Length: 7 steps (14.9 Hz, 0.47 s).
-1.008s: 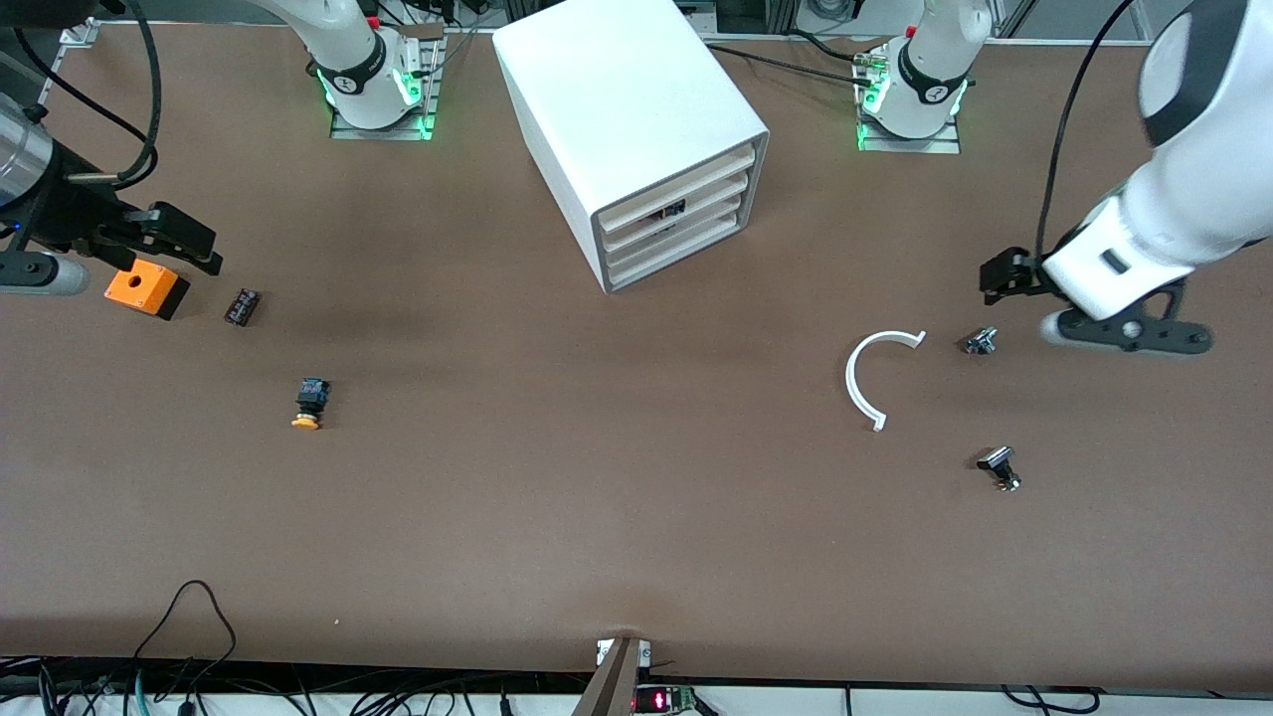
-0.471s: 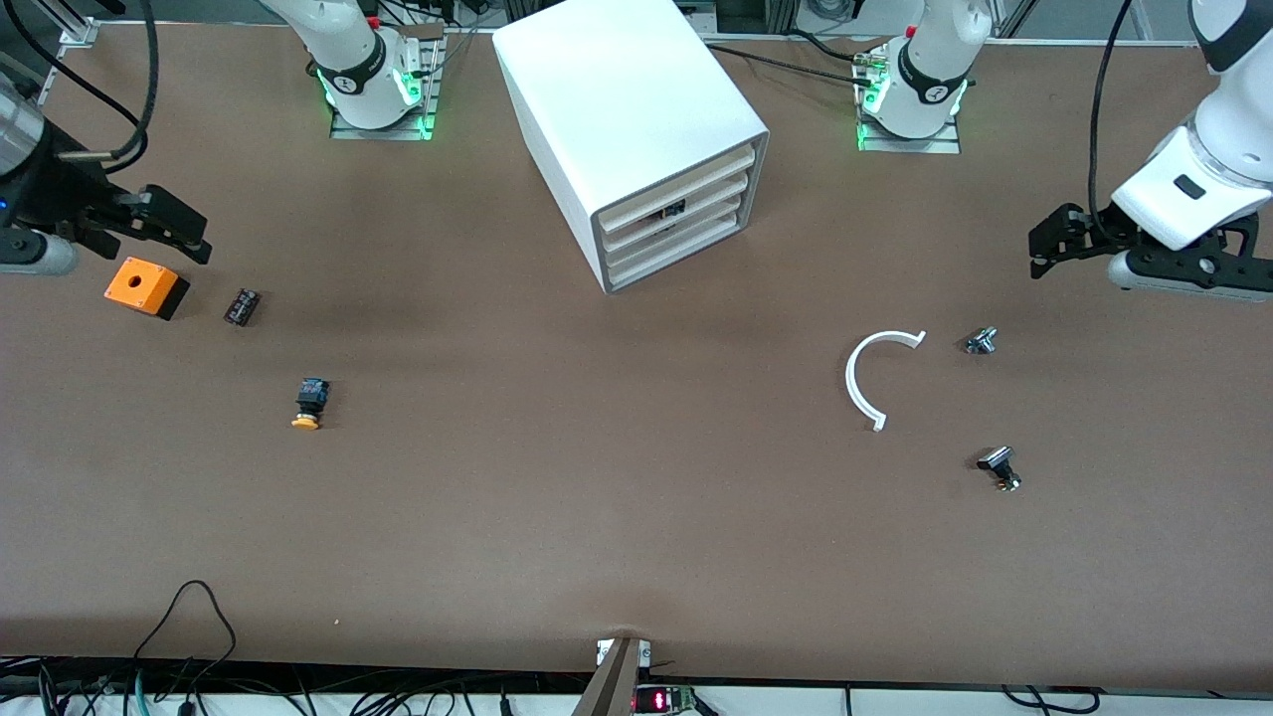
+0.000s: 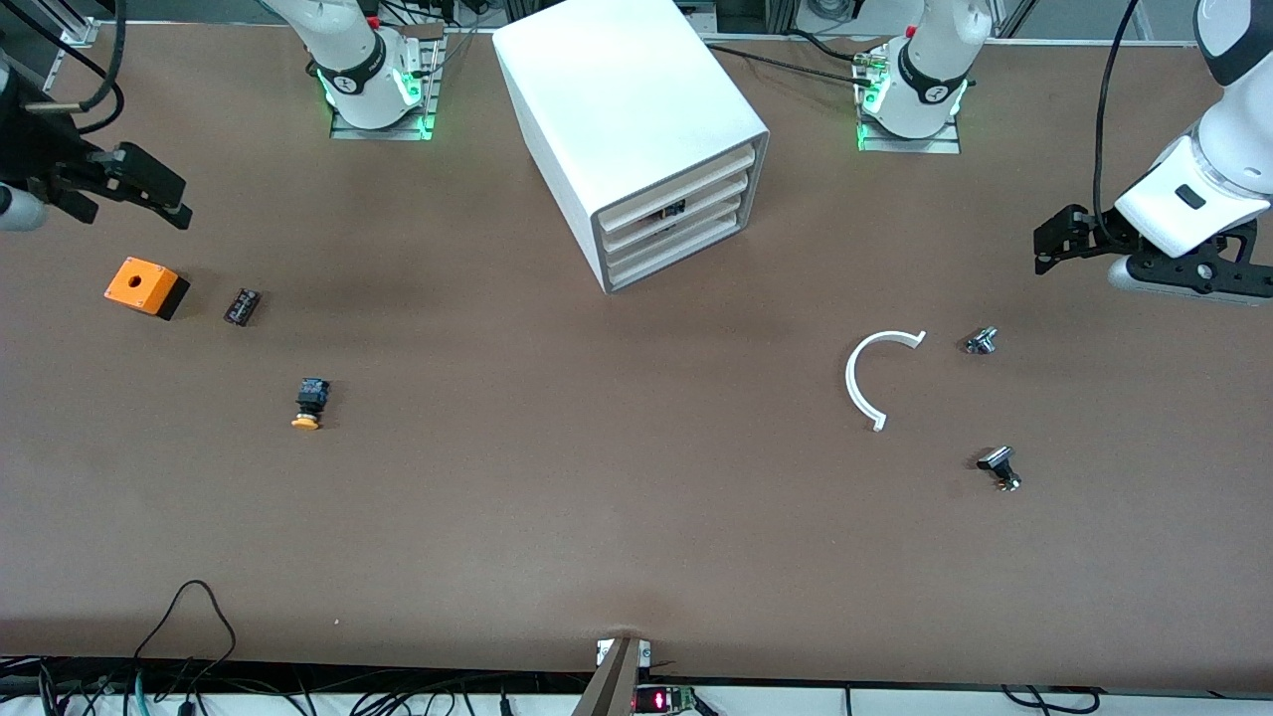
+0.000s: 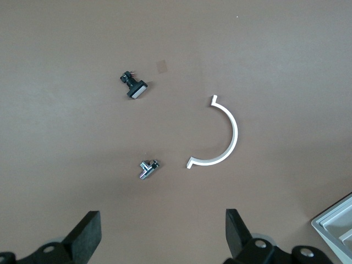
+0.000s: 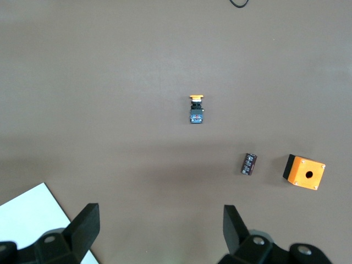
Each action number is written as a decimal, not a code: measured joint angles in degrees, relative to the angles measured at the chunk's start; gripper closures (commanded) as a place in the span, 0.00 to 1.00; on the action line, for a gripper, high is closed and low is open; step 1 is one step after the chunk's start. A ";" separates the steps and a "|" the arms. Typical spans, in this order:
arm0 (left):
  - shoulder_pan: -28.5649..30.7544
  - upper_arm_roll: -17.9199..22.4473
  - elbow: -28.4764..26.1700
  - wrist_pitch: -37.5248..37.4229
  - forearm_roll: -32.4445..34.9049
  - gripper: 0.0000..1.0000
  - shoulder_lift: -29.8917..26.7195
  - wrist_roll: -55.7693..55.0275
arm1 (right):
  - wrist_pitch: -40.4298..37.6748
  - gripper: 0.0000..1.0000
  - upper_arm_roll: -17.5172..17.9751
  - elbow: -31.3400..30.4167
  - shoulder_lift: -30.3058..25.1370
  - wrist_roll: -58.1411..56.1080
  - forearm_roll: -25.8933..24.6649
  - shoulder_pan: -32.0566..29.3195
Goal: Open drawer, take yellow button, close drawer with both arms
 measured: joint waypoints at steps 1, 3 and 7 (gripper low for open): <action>-0.01 -0.15 0.18 0.00 0.06 0.01 0.00 0.14 | -0.14 0.01 0.00 0.00 -0.21 0.00 0.00 -0.13; -0.04 -0.40 0.73 -0.23 0.08 0.01 -0.03 0.22 | -0.17 0.01 0.01 -0.01 -0.26 0.00 0.00 -0.23; -0.04 -0.44 1.08 -0.41 0.11 0.01 -0.05 0.34 | -0.12 0.01 0.18 -0.01 -0.18 0.00 0.00 -0.23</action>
